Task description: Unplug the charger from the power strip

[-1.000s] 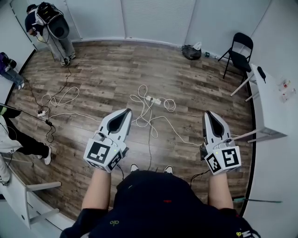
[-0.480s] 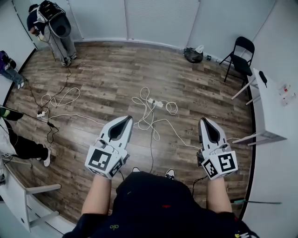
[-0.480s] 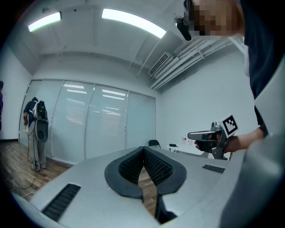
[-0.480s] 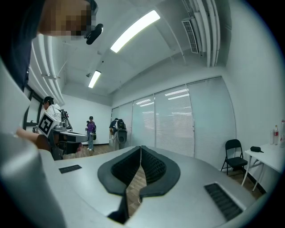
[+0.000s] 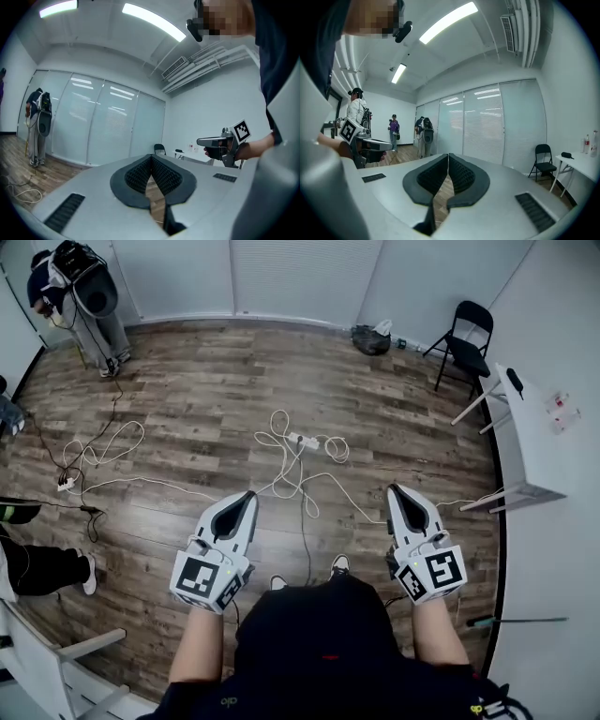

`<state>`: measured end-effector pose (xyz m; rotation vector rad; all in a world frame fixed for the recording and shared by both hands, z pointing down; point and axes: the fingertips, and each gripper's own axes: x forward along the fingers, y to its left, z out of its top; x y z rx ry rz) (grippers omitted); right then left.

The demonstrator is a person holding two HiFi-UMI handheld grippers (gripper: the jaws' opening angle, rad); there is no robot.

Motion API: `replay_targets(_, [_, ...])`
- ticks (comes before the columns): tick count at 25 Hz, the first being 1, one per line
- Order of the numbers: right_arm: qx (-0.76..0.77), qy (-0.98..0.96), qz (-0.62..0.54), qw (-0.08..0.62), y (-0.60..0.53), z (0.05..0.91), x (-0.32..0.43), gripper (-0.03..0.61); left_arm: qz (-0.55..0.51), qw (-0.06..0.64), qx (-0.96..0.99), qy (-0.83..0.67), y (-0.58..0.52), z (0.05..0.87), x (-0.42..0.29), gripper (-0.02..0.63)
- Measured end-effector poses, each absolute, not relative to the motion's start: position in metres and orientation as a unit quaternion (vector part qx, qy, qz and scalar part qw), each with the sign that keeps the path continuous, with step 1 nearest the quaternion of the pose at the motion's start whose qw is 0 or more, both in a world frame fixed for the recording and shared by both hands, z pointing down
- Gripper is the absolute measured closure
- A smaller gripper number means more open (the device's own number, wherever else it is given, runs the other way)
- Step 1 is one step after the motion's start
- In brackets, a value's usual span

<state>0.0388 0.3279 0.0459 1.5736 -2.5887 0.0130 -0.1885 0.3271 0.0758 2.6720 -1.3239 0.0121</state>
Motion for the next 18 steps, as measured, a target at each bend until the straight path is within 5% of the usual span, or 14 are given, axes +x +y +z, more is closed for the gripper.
replay_targets(18, [0.502, -0.864, 0.024, 0.039, 0.187, 0.069, 0.064, 0.555, 0.013, 0.085, 0.881, -0.465, 0.203, 0.083, -0.169, 0.594])
